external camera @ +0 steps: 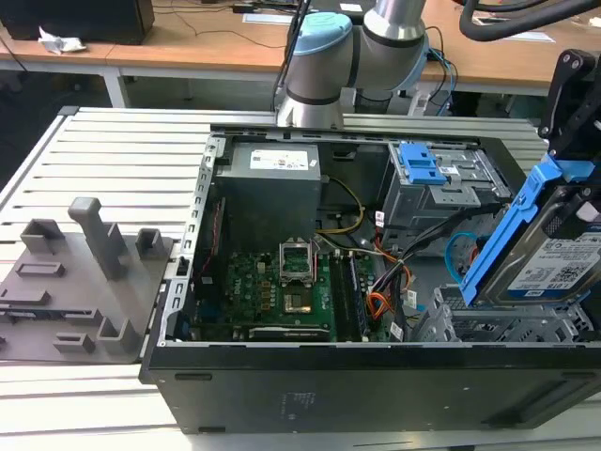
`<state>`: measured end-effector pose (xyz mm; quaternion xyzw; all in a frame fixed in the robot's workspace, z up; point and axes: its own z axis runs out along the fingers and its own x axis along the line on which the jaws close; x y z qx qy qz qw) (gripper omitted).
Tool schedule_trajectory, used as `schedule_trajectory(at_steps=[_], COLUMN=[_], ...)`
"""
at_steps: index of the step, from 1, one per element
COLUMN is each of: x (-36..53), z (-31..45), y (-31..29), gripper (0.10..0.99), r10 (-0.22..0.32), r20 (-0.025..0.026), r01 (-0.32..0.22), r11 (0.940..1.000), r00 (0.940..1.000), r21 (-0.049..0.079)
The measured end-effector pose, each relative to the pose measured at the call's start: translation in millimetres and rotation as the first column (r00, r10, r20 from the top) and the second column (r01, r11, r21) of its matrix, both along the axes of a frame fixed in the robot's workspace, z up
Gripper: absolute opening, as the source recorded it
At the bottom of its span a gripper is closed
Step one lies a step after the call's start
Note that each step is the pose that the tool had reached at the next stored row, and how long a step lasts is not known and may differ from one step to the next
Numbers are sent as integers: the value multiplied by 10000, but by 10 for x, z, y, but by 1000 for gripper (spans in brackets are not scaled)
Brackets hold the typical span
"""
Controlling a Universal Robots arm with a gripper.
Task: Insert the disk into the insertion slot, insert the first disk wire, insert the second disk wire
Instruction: 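Insert the disk into the insertion slot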
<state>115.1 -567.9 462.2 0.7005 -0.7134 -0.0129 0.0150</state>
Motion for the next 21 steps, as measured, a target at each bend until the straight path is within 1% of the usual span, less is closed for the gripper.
schedule_trajectory(at_steps=[5, 8, 10, 16, 21], x=[0, 0, 0, 0, 0], z=[-61, -84, -115, -155, -204], y=[0, 0, 0, 0, 1], gripper=[365, 365, 365, 365, 365], r10=[0, 0, 0, 0, 0], r20=[0, 0, 0, 0, -1], r01=[0, 0, 0, 0, 0], r11=[10000, 10000, 10000, 10000, 10000], r00=[10000, 10000, 10000, 10000, 10000], r21=[0, 0, -1, 1, -4])
